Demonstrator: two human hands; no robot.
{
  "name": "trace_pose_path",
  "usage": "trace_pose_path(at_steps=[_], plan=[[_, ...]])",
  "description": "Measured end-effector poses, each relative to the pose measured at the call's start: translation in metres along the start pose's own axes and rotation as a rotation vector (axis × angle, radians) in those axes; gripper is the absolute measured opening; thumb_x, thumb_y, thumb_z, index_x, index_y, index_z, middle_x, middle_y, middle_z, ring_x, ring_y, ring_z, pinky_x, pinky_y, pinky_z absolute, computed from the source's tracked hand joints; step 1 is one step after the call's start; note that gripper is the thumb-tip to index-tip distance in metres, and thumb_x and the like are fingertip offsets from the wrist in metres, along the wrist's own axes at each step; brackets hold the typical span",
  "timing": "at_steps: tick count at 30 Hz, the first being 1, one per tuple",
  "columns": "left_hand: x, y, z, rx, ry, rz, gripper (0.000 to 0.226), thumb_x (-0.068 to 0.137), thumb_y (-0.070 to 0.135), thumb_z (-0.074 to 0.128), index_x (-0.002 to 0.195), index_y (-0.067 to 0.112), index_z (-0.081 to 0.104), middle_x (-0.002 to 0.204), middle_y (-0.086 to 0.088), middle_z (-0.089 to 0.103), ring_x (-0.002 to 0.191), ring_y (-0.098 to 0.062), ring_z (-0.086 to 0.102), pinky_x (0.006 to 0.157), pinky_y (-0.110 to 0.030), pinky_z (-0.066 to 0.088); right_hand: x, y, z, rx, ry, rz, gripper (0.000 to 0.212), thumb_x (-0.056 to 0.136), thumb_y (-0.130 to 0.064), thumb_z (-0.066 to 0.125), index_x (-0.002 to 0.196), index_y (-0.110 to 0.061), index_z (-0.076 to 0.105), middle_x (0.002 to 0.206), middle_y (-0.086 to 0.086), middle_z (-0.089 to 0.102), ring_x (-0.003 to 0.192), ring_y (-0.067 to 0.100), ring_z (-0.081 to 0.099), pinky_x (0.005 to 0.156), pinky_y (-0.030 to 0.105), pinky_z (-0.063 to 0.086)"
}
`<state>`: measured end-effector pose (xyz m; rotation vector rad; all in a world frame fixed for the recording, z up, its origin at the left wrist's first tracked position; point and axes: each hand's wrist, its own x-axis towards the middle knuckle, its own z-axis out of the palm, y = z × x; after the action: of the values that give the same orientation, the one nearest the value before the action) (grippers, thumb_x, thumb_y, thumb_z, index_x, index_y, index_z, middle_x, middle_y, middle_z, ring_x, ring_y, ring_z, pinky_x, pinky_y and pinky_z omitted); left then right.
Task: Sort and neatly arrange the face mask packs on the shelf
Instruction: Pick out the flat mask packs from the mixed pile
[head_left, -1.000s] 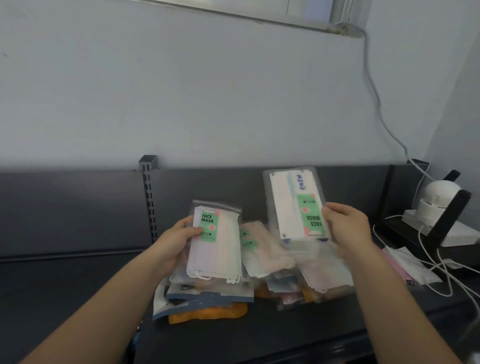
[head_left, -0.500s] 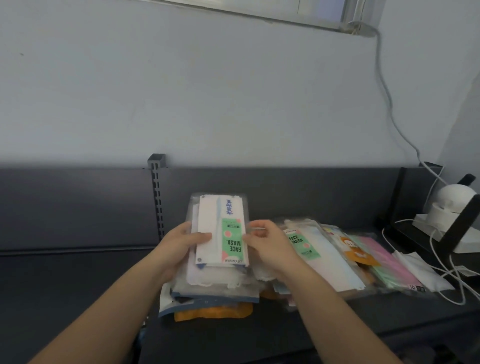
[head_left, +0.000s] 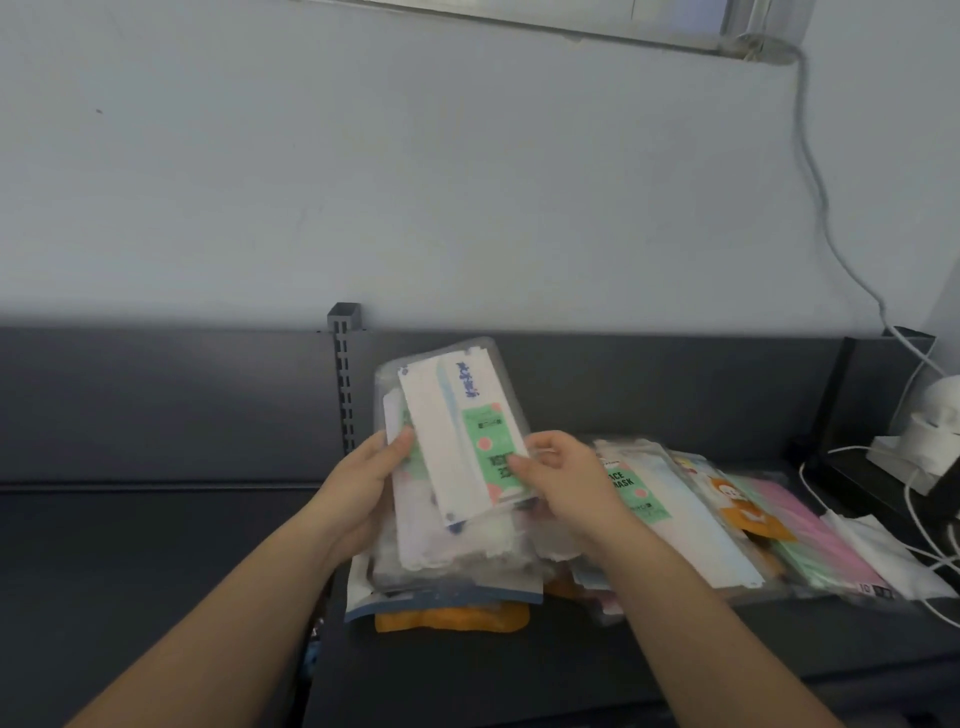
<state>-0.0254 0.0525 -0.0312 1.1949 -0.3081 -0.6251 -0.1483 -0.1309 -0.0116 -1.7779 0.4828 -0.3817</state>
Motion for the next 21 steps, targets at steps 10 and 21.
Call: trace_pose_path(at_steps=[10,21], plan=[[-0.007,0.01,-0.018,-0.024,0.112,0.007,0.023,0.102,0.027,0.049,0.115,0.017,0.066,0.112,-0.01,0.075,0.098,-0.028,0.074,0.088,-0.05,0.056,0.023,0.019,-0.068,0.372,0.298,0.182,0.019,0.093,-0.008,0.066,0.111,-0.012,0.062,0.105,0.009,0.075,0.093,0.027,0.074,0.078,0.045,0.061],[-0.009,0.015,-0.018,0.061,0.149,-0.062,0.026,0.101,0.03,0.052,0.114,0.014,0.067,0.106,-0.012,0.077,0.089,-0.029,0.076,0.073,-0.043,0.058,0.004,-0.03,-0.093,-0.076,0.055,-0.28,0.021,0.092,0.007,0.056,0.1,-0.009,0.066,0.094,0.004,0.077,0.087,0.02,0.074,0.072,0.035,0.059]])
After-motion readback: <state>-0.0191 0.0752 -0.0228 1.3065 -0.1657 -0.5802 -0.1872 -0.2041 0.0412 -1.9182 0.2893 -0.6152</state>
